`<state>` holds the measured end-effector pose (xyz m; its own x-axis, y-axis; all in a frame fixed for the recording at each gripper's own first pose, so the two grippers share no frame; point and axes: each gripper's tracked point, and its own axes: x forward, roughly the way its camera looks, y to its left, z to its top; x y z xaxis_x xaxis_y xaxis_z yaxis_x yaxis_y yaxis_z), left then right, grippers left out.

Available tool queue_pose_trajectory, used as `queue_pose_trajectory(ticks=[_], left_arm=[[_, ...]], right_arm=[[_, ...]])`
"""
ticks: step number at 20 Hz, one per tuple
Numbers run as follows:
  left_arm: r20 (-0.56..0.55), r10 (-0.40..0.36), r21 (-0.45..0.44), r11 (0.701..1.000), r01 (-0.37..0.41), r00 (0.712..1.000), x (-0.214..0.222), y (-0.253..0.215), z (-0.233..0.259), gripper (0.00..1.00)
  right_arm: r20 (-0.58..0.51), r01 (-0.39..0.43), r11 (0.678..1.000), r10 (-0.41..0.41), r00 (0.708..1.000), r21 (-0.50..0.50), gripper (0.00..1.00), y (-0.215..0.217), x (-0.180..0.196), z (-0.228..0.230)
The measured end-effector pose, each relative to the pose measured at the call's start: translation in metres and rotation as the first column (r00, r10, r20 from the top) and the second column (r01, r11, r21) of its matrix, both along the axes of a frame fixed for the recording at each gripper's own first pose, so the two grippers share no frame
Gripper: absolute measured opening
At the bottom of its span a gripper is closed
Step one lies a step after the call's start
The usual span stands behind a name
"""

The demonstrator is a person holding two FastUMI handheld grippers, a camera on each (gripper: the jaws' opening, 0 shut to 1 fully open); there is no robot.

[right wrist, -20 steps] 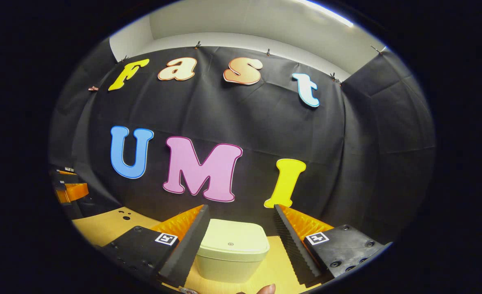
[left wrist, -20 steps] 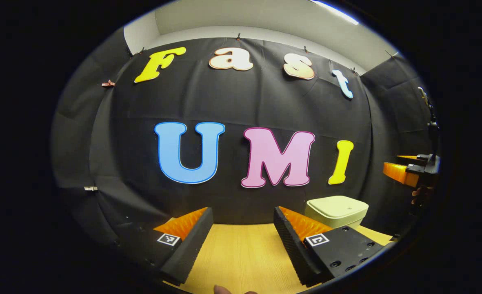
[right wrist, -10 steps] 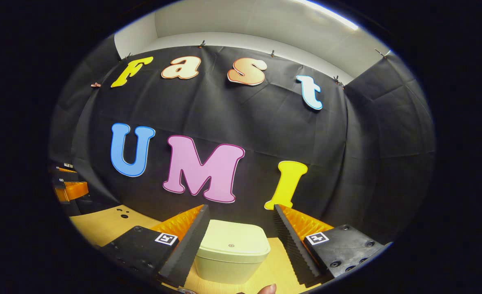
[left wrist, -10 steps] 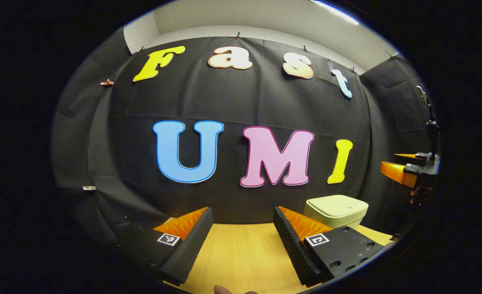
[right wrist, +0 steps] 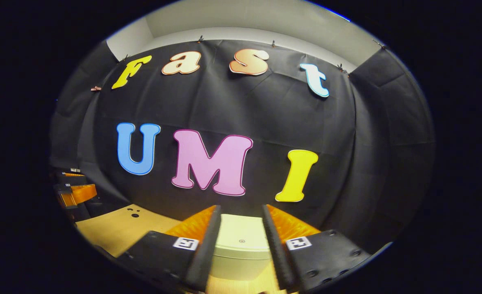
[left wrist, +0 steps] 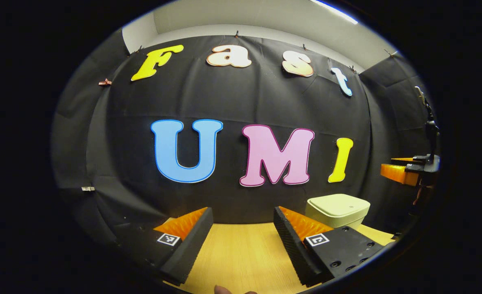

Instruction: Press the lid of the desktop garbage bin to open it, pick up the crumpled paper on the desktop and throw it into the bin, then pick up the pop can on the desktop and drop it into the bin, and finally close the garbage bin lid.

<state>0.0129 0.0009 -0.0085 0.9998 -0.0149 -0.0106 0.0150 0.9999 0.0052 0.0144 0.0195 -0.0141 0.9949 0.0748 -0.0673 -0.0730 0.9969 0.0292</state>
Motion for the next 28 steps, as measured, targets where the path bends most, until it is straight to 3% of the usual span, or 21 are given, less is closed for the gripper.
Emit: queue_pose_trajectory(ticks=[2,5,7,13,19,26,28], left_arm=[[0.002,0.000,-0.002,1.000,0.000,1.000,0.001,0.001,0.000,0.96],[0.000,-0.003,-0.005,1.000,0.003,1.000,0.003,0.000,0.001,0.96],[0.003,-0.007,-0.005,1.000,0.007,1.000,0.003,0.000,0.001,0.96],[0.002,-0.002,-0.005,1.000,0.002,1.000,-0.001,0.004,-0.002,0.96],[-0.006,0.002,-0.005,1.000,-0.002,1.000,-0.003,0.006,-0.005,0.96],[-0.015,0.018,-0.009,1.000,-0.018,1.000,-0.004,0.015,-0.008,0.96],[-0.018,0.022,-0.008,1.000,-0.022,1.000,-0.003,0.017,-0.009,0.96]], right_arm=[[0.000,-0.024,1.000,0.024,1.000,0.012,0.10,0.004,0.003,-0.001],[-0.048,-0.031,0.999,0.030,0.998,-0.022,0.05,0.003,0.021,-0.014],[-0.126,-0.078,0.997,0.078,0.989,0.003,0.05,0.010,0.032,-0.031],[-0.289,-0.060,0.998,0.062,0.955,0.016,0.05,0.001,0.067,-0.082],[-0.368,-0.058,0.998,0.058,0.928,0.011,0.06,0.000,0.094,-0.124],[-0.457,-0.062,0.998,0.056,0.888,0.000,0.06,0.005,0.093,-0.171],[-0.436,-0.056,0.998,0.059,0.898,0.019,0.06,0.005,0.092,-0.169]])
